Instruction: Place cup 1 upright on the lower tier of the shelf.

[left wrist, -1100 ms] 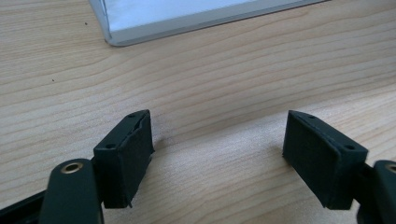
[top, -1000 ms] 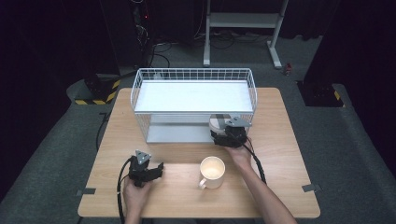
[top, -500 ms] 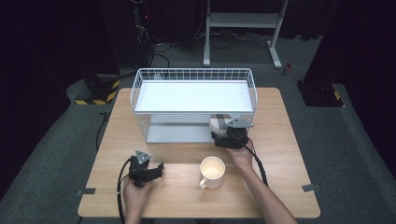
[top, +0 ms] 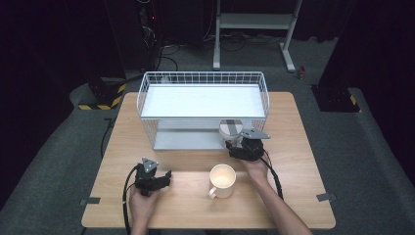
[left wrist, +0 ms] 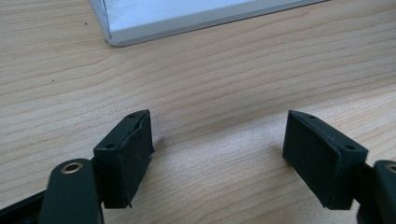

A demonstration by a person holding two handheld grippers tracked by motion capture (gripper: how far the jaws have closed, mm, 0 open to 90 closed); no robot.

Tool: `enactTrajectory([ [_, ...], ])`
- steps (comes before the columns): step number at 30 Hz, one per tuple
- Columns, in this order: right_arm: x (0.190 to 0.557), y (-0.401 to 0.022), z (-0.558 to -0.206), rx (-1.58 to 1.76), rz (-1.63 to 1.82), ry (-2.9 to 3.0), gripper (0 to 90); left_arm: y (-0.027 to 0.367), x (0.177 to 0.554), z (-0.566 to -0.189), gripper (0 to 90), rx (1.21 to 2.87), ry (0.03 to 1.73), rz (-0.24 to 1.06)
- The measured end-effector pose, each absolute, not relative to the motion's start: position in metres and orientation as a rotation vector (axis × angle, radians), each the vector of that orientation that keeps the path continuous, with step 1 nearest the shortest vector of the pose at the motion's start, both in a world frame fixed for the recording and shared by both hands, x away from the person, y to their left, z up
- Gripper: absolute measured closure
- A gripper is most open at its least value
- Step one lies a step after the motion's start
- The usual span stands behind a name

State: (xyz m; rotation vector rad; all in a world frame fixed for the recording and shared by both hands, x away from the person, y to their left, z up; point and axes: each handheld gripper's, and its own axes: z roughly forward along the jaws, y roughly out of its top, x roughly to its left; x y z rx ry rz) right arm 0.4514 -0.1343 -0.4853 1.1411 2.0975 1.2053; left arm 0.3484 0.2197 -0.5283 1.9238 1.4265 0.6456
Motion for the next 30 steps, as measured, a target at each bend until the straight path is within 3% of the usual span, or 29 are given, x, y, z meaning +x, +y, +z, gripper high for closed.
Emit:
enactTrajectory([
  [18,0.442,-0.132,-0.493,1.188,1.191,2.081,33.4,0.22,0.348,-0.528,24.2,1.924,1.426,0.647],
  [30,0.452,-0.126,-0.493,1.234,1.162,2.066,34.3,0.22,0.348,-0.528,24.2,1.924,1.426,0.646],
])
